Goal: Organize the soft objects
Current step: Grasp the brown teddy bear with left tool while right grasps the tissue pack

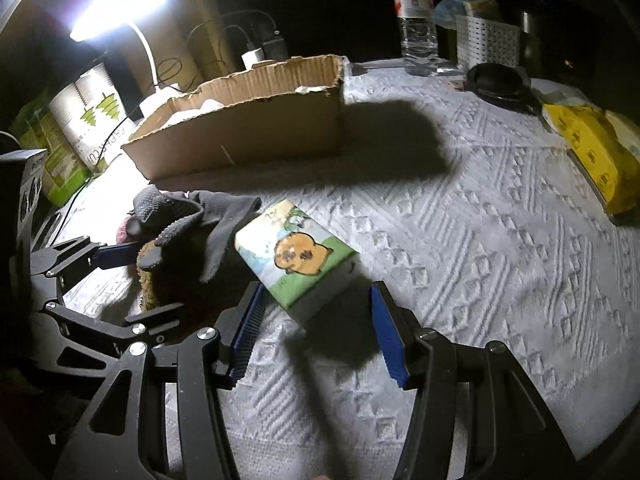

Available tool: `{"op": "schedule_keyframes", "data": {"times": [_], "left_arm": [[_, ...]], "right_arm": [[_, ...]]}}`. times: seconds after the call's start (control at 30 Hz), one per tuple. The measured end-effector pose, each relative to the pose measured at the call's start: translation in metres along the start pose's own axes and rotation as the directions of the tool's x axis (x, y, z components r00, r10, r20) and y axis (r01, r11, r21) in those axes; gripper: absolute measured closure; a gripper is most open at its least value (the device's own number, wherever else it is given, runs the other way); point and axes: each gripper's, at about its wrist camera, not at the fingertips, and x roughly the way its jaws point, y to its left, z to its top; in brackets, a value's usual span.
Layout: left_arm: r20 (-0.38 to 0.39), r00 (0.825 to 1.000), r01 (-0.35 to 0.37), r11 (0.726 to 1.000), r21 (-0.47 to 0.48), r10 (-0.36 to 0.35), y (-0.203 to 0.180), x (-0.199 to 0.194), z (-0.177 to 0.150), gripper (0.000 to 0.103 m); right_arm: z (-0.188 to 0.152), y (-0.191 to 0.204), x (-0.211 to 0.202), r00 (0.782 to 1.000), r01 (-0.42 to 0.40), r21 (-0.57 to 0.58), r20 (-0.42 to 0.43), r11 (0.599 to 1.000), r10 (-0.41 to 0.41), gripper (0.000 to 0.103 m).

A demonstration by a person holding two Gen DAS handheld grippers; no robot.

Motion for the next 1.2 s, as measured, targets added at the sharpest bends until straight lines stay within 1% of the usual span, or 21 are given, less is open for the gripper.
{"op": "schedule_keyframes", "data": {"times": [0.07, 0.1, 0.13, 0.17, 0.23, 0.3, 0.37, 0.53, 0.83, 1.2], "left_arm": [[0.006, 1.0, 0.01, 1.0, 0.004, -0.01, 0.002, -0.001, 0.0, 0.016], [0.011, 1.0, 0.019, 1.0, 0.006, -0.019, 0.003, -0.002, 0.0, 0.018], [0.012, 1.0, 0.026, 1.0, 0.008, -0.026, 0.002, -0.003, 0.0, 0.03], [0.014, 1.0, 0.024, 1.0, 0.009, -0.024, 0.003, -0.004, 0.0, 0.034], [0.017, 0.999, 0.033, 0.999, 0.013, -0.034, 0.004, -0.008, -0.003, 0.037], [0.02, 0.999, 0.037, 0.999, 0.021, -0.038, 0.004, -0.01, -0.004, 0.04], [0.026, 0.999, 0.047, 0.999, 0.025, -0.047, 0.004, -0.013, -0.006, 0.043], [0.062, 0.996, 0.065, 0.997, 0.042, -0.067, 0.001, -0.027, -0.007, 0.045], [0.124, 0.989, 0.079, 0.996, 0.04, -0.083, 0.003, -0.055, -0.007, 0.045], [0.196, 0.979, 0.059, 0.998, 0.0, -0.058, 0.022, -0.085, -0.002, 0.045]], "right_arm": [[0.002, 0.003, 0.002, 1.0, 0.007, -0.017, 0.003, 1.0, -0.007, 0.04], [0.003, 0.004, 0.004, 1.0, 0.01, -0.023, 0.008, 1.0, -0.01, 0.039], [0.005, 0.005, 0.005, 1.0, 0.009, -0.027, 0.012, 1.0, -0.008, 0.036], [0.006, 0.005, 0.007, 1.0, 0.01, -0.029, 0.013, 1.0, -0.01, 0.035], [0.009, 0.006, 0.01, 1.0, 0.017, -0.033, 0.01, 0.999, -0.016, 0.035], [0.011, 0.008, 0.012, 1.0, 0.005, -0.036, 0.0, 0.999, -0.005, 0.035], [0.012, 0.009, 0.012, 1.0, 0.0, -0.035, -0.002, 0.999, 0.0, 0.037], [0.011, 0.011, 0.009, 1.0, 0.008, -0.034, 0.003, 0.999, -0.008, 0.041], [0.016, 0.016, -0.015, 0.998, 0.024, -0.033, 0.056, 0.999, -0.022, 0.043], [0.025, 0.025, -0.038, 0.994, 0.036, -0.051, 0.102, 0.998, -0.031, 0.043]]}}
